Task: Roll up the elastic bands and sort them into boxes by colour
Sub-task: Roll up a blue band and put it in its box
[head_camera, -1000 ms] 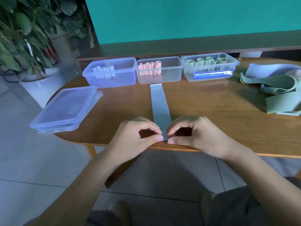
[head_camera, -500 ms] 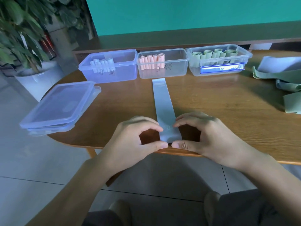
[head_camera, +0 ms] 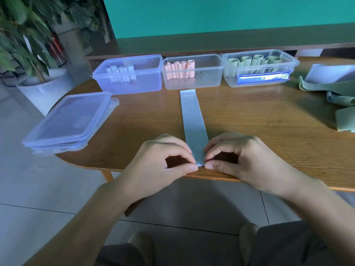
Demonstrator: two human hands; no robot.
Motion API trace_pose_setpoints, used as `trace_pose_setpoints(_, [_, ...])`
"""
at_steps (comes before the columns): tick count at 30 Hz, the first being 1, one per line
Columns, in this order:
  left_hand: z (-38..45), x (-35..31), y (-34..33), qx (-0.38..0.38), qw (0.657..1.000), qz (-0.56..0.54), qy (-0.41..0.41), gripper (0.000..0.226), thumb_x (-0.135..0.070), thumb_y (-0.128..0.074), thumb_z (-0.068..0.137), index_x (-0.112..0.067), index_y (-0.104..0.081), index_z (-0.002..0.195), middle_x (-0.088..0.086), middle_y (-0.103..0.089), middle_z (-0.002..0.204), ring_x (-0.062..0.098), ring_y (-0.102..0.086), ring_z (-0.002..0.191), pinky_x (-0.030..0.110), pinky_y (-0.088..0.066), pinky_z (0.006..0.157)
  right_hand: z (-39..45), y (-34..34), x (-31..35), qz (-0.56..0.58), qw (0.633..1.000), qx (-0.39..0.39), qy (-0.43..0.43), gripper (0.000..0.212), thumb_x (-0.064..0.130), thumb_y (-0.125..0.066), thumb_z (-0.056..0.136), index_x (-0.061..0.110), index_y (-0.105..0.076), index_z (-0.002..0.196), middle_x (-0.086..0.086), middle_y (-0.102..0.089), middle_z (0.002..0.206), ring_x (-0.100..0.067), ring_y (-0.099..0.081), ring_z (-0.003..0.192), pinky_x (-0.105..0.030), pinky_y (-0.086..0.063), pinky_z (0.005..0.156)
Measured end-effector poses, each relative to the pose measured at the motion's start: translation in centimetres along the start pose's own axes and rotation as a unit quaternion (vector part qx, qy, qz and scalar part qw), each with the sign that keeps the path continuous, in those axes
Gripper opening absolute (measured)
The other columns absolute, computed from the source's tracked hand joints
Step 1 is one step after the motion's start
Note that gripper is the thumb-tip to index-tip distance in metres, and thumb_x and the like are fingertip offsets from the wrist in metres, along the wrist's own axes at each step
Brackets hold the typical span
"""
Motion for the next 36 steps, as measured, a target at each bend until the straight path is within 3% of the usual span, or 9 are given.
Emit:
trace_pose_setpoints(7, [0.2,-0.3,0.1,-0.012,1.0,-0.003,0.017,0.007,-0.033,-0.079,0.083,-0.026,-0.078,0.086,-0.018,-0.07,0.095,0.007,-0.065,0.099,0.021,-0.052,0.082,-0.2,0.2,0.0,-0.01,1.0,-0.021,-0.011,0.013,0.035,-0.076,0.085,0.022,-0.077,0.088,0.014,-0.072,0.105,0.002,-0.065,0.102,-0.016,-0.05,0.091])
trace_pose_setpoints(12, [0.3,-0.1,-0.2,-0.011,0.999,0.012,0.041,0.01,-0.035,-0.072,0.089,-0.026,-0.076,0.087,-0.02,-0.064,0.102,0.006,-0.059,0.104,0.012,-0.045,0.083,0.2,-0.1,-0.1,0.004,0.999,-0.001,-0.032,0.011,0.033,-0.072,0.09,0.024,-0.072,0.084,0.014,-0.068,0.105,-0.004,-0.064,0.102,-0.017,-0.047,0.089])
trace_pose_setpoints(19, [0.7,0.2,-0.9,0.017,0.994,0.013,0.103,0.016,-0.04,-0.062,0.092,-0.027,-0.07,0.085,-0.024,-0.05,0.11,-0.001,-0.046,0.116,0.001,-0.033,0.083,0.8,-0.1,-1.0,0.05,0.989,0.019,-0.137,0.014,0.036,-0.076,0.086,0.027,-0.073,0.076,0.018,-0.058,0.113,-0.003,-0.058,0.106,-0.015,-0.043,0.087])
trace_pose_setpoints(24, [1.0,0.6,-1.0,0.02,0.995,0.026,0.096,0.013,-0.042,-0.06,0.092,-0.029,-0.063,0.089,-0.023,-0.05,0.108,-0.001,-0.047,0.111,0.013,-0.041,0.087,1.4,0.1,-1.7,0.053,0.984,0.013,-0.168,0.018,0.04,-0.08,0.08,0.029,-0.069,0.07,0.021,-0.057,0.111,0.001,-0.057,0.103,-0.016,-0.044,0.085])
trace_pose_setpoints(27, [1.1,0.3,-0.6,0.011,0.997,0.011,0.07,0.002,-0.033,-0.064,0.092,-0.033,-0.063,0.092,-0.021,-0.055,0.1,0.004,-0.052,0.104,0.019,-0.044,0.083,1.5,0.2,-1.7,0.071,0.984,0.008,-0.161,0.014,0.035,-0.082,0.079,0.029,-0.07,0.076,0.019,-0.059,0.109,0.0,-0.057,0.105,-0.015,-0.042,0.088])
trace_pose_setpoints(31, [1.1,-0.3,-0.8,0.012,1.0,0.004,0.025,0.012,-0.018,-0.067,0.093,-0.029,-0.071,0.094,-0.019,-0.061,0.091,0.009,-0.057,0.096,0.011,-0.04,0.077,1.5,0.1,-1.4,0.096,0.99,0.014,-0.102,0.011,0.025,-0.08,0.084,0.032,-0.073,0.088,0.014,-0.062,0.107,-0.008,-0.058,0.11,-0.016,-0.041,0.092])
trace_pose_setpoints(36, [0.8,-0.3,-0.8,0.003,0.999,0.031,-0.004,0.01,-0.019,-0.068,0.093,-0.024,-0.076,0.096,-0.018,-0.064,0.089,0.005,-0.058,0.093,0.014,-0.045,0.076,1.3,-0.2,-0.8,0.082,0.996,0.036,-0.028,0.012,0.017,-0.072,0.093,0.029,-0.075,0.097,0.009,-0.062,0.108,-0.018,-0.061,0.11,-0.021,-0.044,0.094])
Point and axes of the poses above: each hand's wrist, its own z-axis towards the middle knuckle, its own y-axis out of the back of the hand, x = y × z, the point moved 5 cm from there along z, towards the middle knuckle
